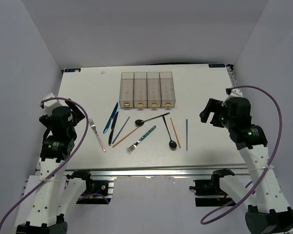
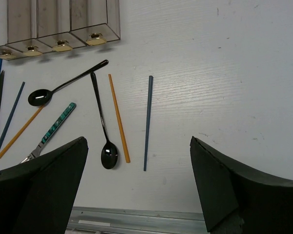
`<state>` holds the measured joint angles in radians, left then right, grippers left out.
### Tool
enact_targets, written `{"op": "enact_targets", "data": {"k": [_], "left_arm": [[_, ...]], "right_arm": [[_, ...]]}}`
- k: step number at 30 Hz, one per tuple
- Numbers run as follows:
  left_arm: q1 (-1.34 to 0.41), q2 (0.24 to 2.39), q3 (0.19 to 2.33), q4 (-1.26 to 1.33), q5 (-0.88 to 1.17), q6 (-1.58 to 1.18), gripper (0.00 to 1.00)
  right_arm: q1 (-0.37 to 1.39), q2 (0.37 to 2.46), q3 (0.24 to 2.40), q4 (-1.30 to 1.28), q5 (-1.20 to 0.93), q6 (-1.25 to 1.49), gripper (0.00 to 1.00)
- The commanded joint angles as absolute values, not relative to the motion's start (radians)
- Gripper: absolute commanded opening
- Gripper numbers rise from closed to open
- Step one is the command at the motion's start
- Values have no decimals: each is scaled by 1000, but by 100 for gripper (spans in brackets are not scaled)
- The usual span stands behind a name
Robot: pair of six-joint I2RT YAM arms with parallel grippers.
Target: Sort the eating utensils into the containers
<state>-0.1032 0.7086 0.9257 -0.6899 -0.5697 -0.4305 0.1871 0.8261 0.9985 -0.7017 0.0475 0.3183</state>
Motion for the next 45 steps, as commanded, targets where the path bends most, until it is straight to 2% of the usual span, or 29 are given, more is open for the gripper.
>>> {"op": "enact_targets", "data": {"k": [1,6,10,18,20,24,25,33,35,36,39,41,42,45], "left_arm": [[-107,709,940,-696,-584,-445,98],[-107,696,902,-660,-561,-453,98],[-107,683,828,-635,-600,-468,98],[-107,672,810,-606,-540,-457,98],[-109,666,804,-606,-526,-456,98],[-124,647,799,-603,-523,-457,98],[-124,643,798,-600,-523,-456,98],[-132,693,798,-594,-486,-446,98],[-133,692,796,-592,-486,-446,98],[-133,686,796,-591,-486,-446,98],[-135,680,793,-589,-489,-446,98],[-135,678,793,-589,-489,-446,98],[-135,683,793,-588,-489,-446,98],[-137,687,795,-589,-486,-446,98]], "right_arm": [[184,818,989,-641,9,330,89],[184,801,911,-506,-144,403,89],[189,932,910,-478,-135,428,89],[383,1382,1034,-549,262,385,89],[388,1462,1023,-513,336,399,85],[390,1554,1005,-430,247,387,68],[388,1601,1009,-428,239,384,61],[390,1756,1042,-400,235,368,46],[390,1767,1034,-399,236,368,36],[390,1778,1028,-399,238,373,26],[390,1787,1017,-413,239,377,15],[388,1786,1006,-419,241,383,3],[388,1783,1006,-423,241,382,0],[388,1755,1014,-443,242,380,0]]}}
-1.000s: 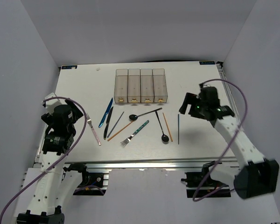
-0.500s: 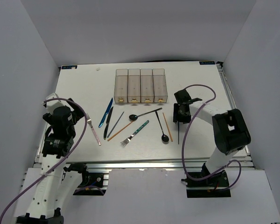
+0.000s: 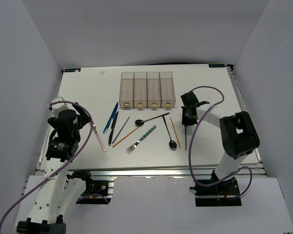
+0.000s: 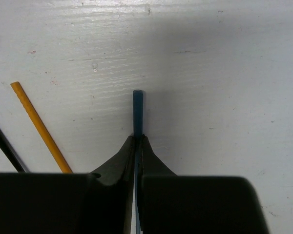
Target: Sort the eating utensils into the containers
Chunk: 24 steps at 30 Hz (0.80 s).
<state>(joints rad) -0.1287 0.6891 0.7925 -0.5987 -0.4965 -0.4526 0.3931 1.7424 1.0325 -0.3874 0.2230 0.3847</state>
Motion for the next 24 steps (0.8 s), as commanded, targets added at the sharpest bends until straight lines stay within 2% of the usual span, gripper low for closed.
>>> {"op": "enact_targets", "data": {"k": [1,6,10,18,22,24], "left_arm": [[-137,687,793,-589,-486,-446,98],[-137,686,792,-587,-485,-445,98],[-137,690,790,-581,-476,-445,98],[-137,719,790,-580,-471,-442,98],[-138,735,788,-577,-462,-439,98],[-140,739,787,-574,-454,-437,98]], "right_arm": [[390,1743,1028,-448,235,376,0],[390,1619,1106,-450,134,345,0],[388,1630,1262,-449,72,319,0],[384,1944,1708,-397,9,295,0],[371,2109,2050,-403,15,281,0],[367,2209,2146,-391,20,272,0]]}}
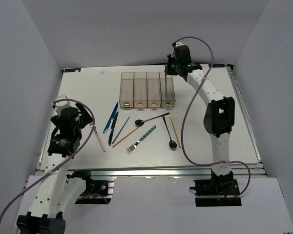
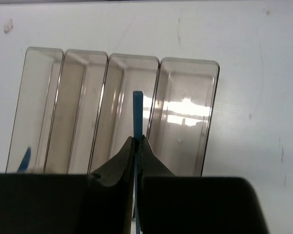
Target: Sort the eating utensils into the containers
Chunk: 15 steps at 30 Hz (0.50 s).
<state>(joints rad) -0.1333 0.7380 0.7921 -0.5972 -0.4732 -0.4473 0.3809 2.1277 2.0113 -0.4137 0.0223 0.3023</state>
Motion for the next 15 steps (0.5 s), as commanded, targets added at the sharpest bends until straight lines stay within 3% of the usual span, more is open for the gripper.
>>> {"op": "enact_targets", "data": {"k": [1,5,11,14,15], "left_arm": [[-140,748,787,-572,-450,-436,98],[-141,759,788,-574,-440,-433,98],[-146,746,785,-568,-433,-430,98],[-146,746,785,-566,-430,-428,98],[-146,746,785,-568,-430,-428,98]], "right_arm": [[364,2236,2219,-387,24,270,0],[353,2351,2284,-368,20,270,0],[351,2346,2178,-295,46,244,4],[350,2335,2180,-316,51,235,28],[351,2329,2177,-327,52,232,44]]}}
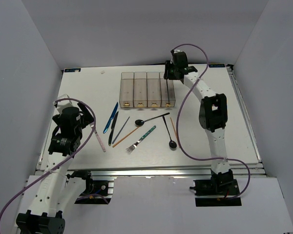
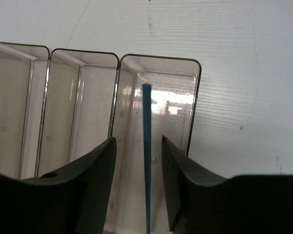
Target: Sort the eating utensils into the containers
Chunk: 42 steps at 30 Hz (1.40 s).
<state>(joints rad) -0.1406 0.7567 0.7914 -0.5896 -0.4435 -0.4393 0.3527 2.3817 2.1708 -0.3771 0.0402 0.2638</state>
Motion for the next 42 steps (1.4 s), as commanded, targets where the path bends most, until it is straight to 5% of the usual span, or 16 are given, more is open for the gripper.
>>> {"op": "enact_targets", "data": {"k": [1,2,3,10,14,17,23,42], "left_arm": [[-146,746,785,-569,-433,-428,98],[-146,742,785,-569,-434,-428,98],[-146,736,785,-568,-434,-428,98],[-149,723,785,-571,-442,-430,98],[-149,721,784,-569,-448,-433,98],[-149,727,784,-571,-449,-434,98],[-149,759,792,-577,-454,-434,98],[-149,765,788,-575,-437,-433,98]], "right_arm": [[351,2318,2169,-333,51,232,49],[351,2304,2155,-337,49,230,61],[351,2269,2142,-339,46,227,84],[370,1990,1863,-462,146,255,88],[431,1740,1529,-499,222,276,81],[483,1637,1322,-517,251,307,64],[551,1517,1050,-474,210,334,52],[641,1641,928,-448,235,387,37]]}}
